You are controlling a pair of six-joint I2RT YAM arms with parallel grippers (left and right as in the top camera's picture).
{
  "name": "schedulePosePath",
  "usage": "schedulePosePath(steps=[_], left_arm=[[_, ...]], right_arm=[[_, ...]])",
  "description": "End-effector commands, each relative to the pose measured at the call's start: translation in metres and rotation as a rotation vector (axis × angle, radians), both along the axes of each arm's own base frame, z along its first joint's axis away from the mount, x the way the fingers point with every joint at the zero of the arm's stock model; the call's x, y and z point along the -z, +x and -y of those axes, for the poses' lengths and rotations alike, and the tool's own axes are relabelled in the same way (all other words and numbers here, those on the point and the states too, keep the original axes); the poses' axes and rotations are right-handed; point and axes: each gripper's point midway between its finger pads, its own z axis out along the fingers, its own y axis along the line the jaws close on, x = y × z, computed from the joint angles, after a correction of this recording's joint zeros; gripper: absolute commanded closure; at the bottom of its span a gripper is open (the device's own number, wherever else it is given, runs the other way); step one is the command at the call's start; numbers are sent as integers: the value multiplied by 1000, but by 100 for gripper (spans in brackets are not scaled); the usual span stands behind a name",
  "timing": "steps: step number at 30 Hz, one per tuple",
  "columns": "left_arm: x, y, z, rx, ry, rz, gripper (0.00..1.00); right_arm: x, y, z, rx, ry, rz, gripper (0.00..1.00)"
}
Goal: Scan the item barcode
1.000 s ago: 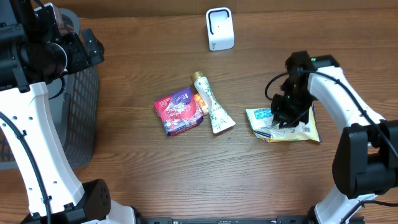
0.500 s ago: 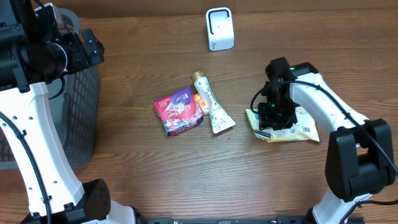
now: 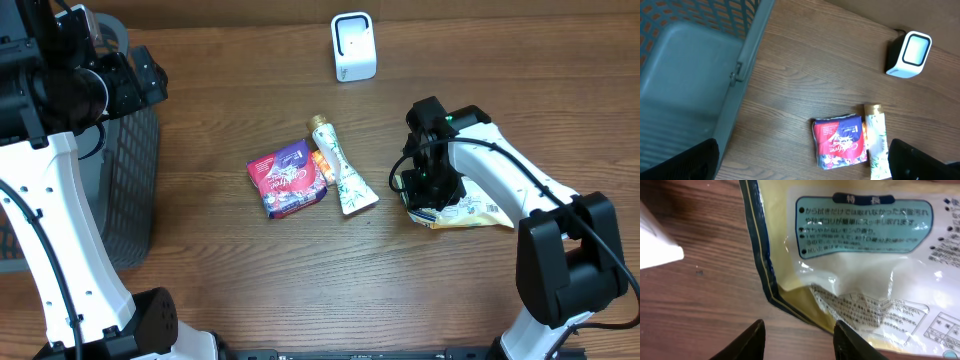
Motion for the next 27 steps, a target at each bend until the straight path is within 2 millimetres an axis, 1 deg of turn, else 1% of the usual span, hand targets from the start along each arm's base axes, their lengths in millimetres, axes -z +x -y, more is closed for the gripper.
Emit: schedulePosePath(steps=[1,5,10,13,17,20,22,27], left_arm=[[-6,0,0,1,13,19,0],[-6,0,0,1,13,19,0],[-6,0,0,1,13,19,0],[-6,0,0,1,13,19,0],[-6,0,0,1,13,19,0],[-6,0,0,1,13,19,0],[-6,0,0,1,13,19,0],[-6,0,0,1,13,19,0]], right_arm=[[11,-9,6,-10,-23,-15,55],[21,-14,10,-14,-32,-21,55],[22,-15,10,-14,-33,-23,56],[21,-16,10,-14,-35,-27,65],[21,-21,12,-13,-42,-48,66],[19,-27,15,-10,-53,-76,62],[19,-29,15,-9,-54,-82,56],[20,-30,15,-10,-55,-83,54]])
